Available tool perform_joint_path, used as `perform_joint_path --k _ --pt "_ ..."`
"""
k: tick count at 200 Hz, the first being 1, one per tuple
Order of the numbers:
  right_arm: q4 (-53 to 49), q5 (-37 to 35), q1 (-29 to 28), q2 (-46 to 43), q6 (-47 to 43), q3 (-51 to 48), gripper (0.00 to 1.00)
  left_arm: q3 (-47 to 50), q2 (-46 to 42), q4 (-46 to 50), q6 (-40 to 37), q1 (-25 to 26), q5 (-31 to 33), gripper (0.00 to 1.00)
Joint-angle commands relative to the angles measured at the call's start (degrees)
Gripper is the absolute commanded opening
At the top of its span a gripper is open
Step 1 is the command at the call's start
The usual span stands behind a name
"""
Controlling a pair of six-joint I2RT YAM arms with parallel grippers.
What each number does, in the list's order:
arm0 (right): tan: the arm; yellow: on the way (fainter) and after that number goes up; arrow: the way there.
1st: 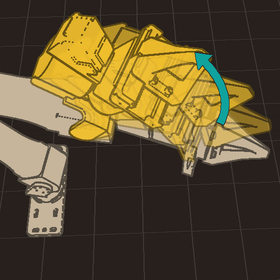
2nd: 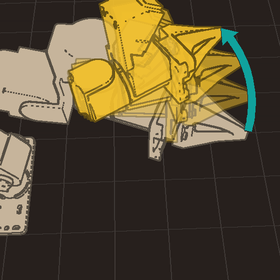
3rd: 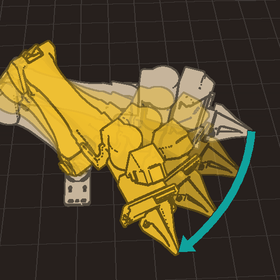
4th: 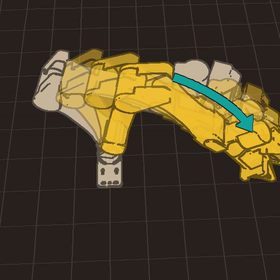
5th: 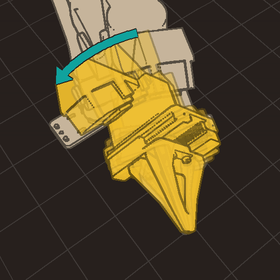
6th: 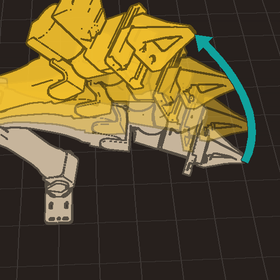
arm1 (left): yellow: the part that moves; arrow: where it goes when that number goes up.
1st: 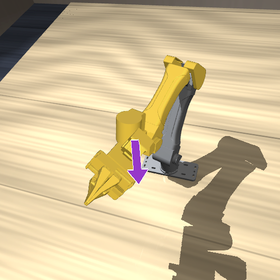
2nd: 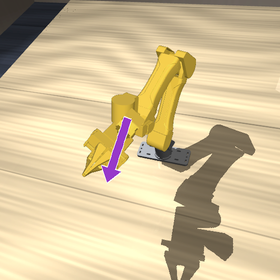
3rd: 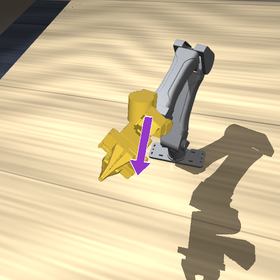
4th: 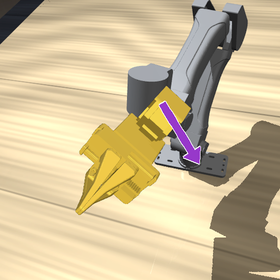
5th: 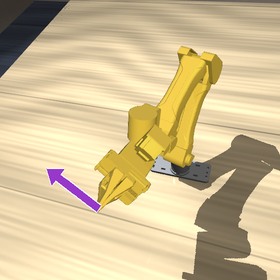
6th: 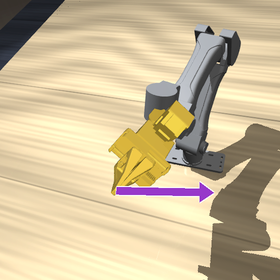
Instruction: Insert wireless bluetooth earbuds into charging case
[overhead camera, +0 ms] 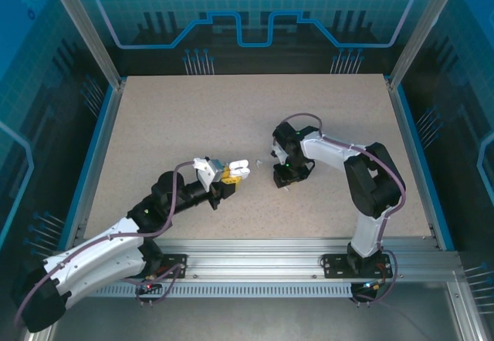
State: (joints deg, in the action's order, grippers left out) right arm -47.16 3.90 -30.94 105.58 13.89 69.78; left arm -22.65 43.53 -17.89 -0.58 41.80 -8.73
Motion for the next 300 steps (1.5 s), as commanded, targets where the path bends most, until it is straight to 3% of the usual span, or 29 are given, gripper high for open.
perform_joint_path --k 1,147,200,300 --pt "-2.2 0.7 -1.2 -1.8 0.2 1.6 0.36 0.3 0.1 -1.1 -1.4 0.3 0.6 0.12" --pt "0.1 4.4 -4.8 -0.2 1.9 3.2 0.32 0.8 -0.9 -0.8 -1.3 0.3 0.8 0.12" --pt "-2.4 -1.1 -3.8 -3.3 0.9 3.7 0.34 1.0 -1.8 -0.3 -1.6 0.3 0.9 0.12" --pt "-1.8 -1.4 -3.7 0.6 0.8 3.0 0.34 1.2 -2.0 -0.1 -1.4 0.3 1.0 0.12"
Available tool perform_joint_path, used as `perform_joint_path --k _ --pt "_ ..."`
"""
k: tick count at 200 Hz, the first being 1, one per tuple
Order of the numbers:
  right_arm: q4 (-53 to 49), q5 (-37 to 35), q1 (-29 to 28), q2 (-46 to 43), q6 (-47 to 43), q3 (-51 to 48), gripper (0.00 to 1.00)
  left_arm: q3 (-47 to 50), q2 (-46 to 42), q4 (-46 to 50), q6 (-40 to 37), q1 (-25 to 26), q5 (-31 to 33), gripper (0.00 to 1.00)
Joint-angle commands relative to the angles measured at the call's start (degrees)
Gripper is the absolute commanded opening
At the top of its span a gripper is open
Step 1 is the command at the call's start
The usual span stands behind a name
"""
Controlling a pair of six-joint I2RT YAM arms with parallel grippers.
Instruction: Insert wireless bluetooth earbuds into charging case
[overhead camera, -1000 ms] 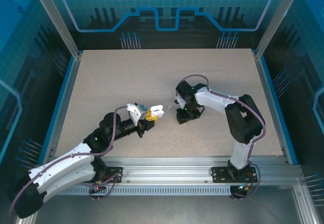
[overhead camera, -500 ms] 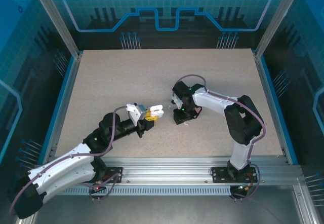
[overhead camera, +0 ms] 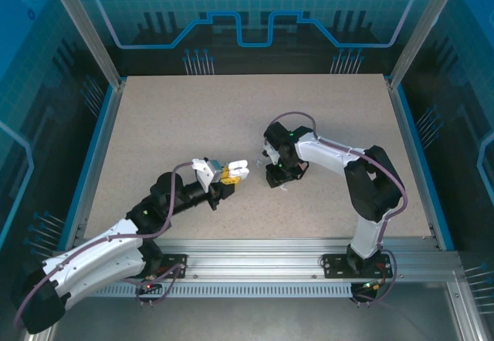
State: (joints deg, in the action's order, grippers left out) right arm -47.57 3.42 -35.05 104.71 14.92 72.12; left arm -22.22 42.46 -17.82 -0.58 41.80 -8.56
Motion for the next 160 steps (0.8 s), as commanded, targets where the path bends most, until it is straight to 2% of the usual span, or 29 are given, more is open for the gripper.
perform_joint_path --k 1,60,160 --pt "-1.4 -1.0 0.5 1.6 -0.2 0.6 0.34 0.7 -1.0 -0.2 -1.4 0.2 0.8 0.12" --pt "-2.2 -4.1 1.6 2.4 -0.7 0.4 0.34 0.6 -0.9 -0.1 -1.4 0.2 0.9 0.12" --pt "-1.0 -0.2 0.6 -1.4 -1.3 -0.1 0.34 0.1 -0.4 -0.2 -1.6 0.3 1.0 0.12"
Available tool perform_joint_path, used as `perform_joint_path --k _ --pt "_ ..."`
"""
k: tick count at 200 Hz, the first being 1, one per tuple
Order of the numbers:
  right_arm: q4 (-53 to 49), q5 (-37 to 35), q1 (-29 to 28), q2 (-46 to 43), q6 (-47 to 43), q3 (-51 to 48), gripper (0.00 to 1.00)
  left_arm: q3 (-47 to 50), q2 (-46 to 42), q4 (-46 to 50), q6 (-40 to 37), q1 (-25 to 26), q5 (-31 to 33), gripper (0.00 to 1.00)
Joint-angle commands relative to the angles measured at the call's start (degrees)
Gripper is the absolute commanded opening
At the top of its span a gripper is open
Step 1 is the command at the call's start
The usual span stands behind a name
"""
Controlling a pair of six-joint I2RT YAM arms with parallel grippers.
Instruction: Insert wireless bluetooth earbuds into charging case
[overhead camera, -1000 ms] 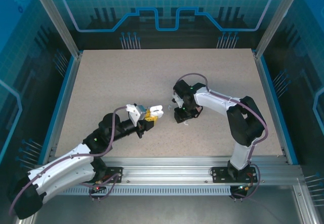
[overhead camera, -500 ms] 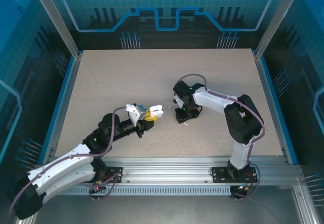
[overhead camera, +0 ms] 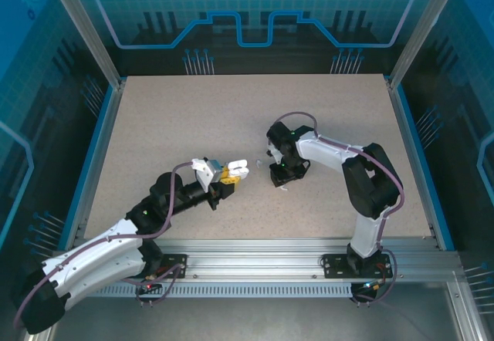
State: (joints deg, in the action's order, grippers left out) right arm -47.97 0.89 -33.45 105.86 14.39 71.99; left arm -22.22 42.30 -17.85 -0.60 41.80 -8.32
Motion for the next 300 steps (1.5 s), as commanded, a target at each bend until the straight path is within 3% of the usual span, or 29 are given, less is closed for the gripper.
perform_joint_path --k 1,138,245,300 --pt "-0.6 2.5 -1.0 -2.6 -0.7 0.0 0.34 0.0 -0.3 -0.2 -1.6 0.3 0.8 0.13" --pt "0.1 4.0 -0.6 1.0 -0.3 -1.1 0.33 0.1 -0.4 0.2 -1.7 0.3 0.8 0.12" --pt "-0.8 -1.0 1.8 3.1 -1.4 -1.7 0.33 0.1 -0.4 0.4 -1.4 0.2 0.8 0.13" --pt "0.0 0.8 1.4 -0.7 -1.0 -2.4 0.33 0.0 -0.5 0.6 -1.5 0.2 0.9 0.12"
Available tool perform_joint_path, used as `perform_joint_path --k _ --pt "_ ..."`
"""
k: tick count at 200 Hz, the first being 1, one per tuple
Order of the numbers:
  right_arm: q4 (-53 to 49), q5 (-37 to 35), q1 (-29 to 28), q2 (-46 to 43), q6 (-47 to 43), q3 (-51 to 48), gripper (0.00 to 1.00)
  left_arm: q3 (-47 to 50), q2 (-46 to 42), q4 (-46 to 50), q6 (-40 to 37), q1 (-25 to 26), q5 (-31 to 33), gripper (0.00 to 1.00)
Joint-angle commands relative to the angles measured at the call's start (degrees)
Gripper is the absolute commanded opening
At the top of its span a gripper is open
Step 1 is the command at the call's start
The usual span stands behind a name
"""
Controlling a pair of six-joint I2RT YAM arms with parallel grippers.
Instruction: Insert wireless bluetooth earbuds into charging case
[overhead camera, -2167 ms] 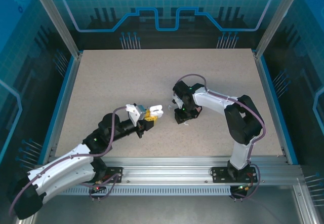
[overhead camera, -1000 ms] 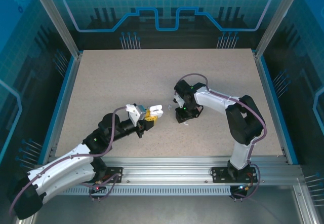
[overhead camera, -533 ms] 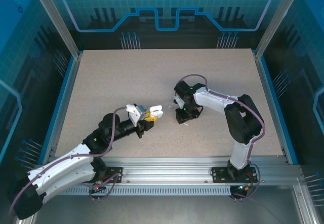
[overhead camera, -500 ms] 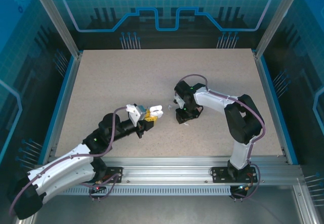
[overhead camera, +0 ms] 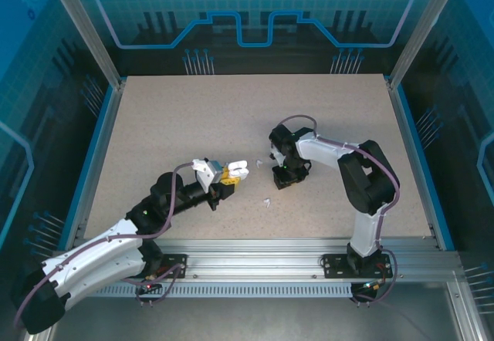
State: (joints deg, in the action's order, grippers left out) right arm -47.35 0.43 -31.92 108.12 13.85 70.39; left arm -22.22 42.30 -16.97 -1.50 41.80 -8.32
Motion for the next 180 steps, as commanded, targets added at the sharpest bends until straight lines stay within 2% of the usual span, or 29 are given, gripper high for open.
perform_joint_path --k 1,34,63,97,180 --pt "-0.6 1.3 -0.2 -3.1 -0.4 -0.9 0.33 0.0 -0.5 -0.3 -0.6 0.3 0.9 0.13" --pt "1.9 6.3 -1.4 -9.2 2.8 -3.9 0.36 0.0 -0.9 -0.1 -0.5 0.2 1.0 0.12" --pt "3.1 8.8 -5.4 -11.8 6.2 -5.7 0.45 0.3 -1.5 -0.3 -0.3 0.2 0.8 0.12" --pt "2.9 9.0 -9.7 -8.5 7.6 -4.6 0.48 0.4 -2.5 0.2 -0.5 0.2 0.6 0.12" --pt "1.0 7.0 -11.8 -0.6 6.5 0.5 0.44 0.7 -3.5 0.1 -1.1 0.3 0.9 0.13"
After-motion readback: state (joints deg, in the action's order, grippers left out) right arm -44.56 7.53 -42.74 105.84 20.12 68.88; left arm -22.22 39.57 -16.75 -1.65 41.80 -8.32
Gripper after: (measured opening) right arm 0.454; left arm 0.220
